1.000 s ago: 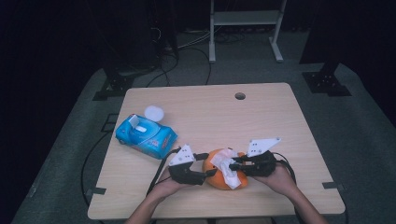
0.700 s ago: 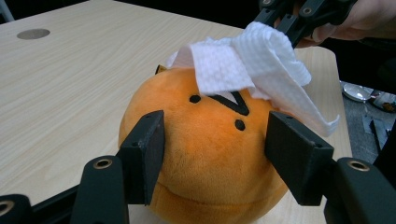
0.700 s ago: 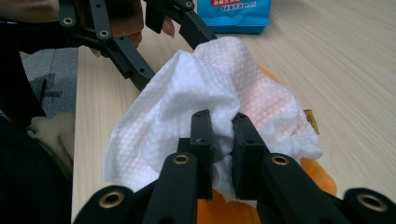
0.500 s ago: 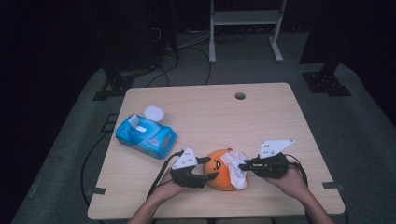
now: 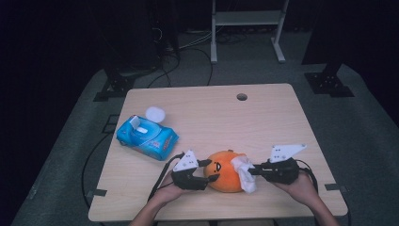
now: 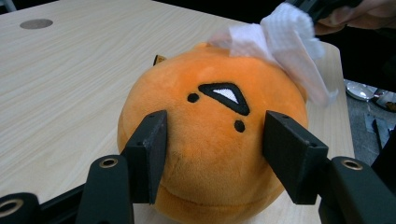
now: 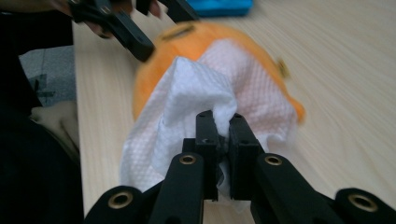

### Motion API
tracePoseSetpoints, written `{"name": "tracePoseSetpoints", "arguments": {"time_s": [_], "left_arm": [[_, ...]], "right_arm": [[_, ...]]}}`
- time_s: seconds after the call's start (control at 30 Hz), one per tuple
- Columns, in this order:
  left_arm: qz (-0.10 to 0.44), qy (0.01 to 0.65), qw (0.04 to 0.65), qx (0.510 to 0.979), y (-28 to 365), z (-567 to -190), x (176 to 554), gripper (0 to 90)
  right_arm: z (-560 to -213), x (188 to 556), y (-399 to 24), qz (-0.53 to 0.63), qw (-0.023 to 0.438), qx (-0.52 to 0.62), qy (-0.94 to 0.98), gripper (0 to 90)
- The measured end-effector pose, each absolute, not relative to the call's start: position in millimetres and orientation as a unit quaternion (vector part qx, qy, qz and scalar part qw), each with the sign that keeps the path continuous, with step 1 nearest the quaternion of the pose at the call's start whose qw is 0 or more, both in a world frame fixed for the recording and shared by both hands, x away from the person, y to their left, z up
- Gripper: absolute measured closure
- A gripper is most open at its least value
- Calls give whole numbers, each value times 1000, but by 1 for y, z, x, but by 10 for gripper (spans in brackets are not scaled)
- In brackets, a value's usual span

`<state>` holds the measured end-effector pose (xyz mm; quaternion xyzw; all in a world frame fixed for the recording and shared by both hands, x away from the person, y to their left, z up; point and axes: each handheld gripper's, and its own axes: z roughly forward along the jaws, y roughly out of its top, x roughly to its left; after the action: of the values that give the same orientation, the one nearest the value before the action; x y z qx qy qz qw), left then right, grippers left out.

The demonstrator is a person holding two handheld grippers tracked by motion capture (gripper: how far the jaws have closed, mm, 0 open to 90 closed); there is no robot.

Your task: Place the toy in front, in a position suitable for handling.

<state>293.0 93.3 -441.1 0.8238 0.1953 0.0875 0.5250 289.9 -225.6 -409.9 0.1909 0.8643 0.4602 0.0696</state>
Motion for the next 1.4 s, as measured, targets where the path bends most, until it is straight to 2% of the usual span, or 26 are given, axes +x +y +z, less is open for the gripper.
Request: {"name": "tracePoseSetpoints", "arguments": {"time_s": [0.2,0.4,0.47,0.63,0.73,0.8,0.83,0.9,0.93,0.97,1.03,1.07,1.17,1.4], "left_arm": [[87,201,524,823,95,-443,294,409],[87,206,528,820,94,-444,294,409],[88,206,526,821,94,-444,294,409],[84,204,525,822,93,-443,294,410],[81,195,524,825,91,-443,293,419],[81,189,523,827,91,-443,292,421],[82,188,522,828,91,-443,292,421],[83,187,518,830,91,-444,292,421],[83,187,518,830,91,-444,292,421],[82,188,519,830,92,-444,292,422],[83,190,519,829,92,-444,292,422],[82,193,521,827,92,-444,293,422],[78,203,524,824,94,-445,295,423],[76,236,526,814,96,-446,300,431]], "right_arm": [[-404,283,-191,442,91,144,881,845],[-404,282,-198,439,105,153,879,834],[-402,281,-200,446,115,153,875,794],[-399,286,-200,467,116,167,861,609],[-402,288,-192,464,115,165,863,533],[-406,288,-183,455,118,159,868,516],[-409,288,-179,451,119,155,871,525],[-413,286,-174,443,128,148,875,610],[-413,286,-174,443,128,148,875,610],[-412,285,-175,441,123,149,876,683],[-411,285,-176,441,122,149,876,717],[-410,285,-181,446,116,153,874,781],[-409,285,-191,448,110,157,873,826],[-419,286,-223,432,117,200,872,836]]}}
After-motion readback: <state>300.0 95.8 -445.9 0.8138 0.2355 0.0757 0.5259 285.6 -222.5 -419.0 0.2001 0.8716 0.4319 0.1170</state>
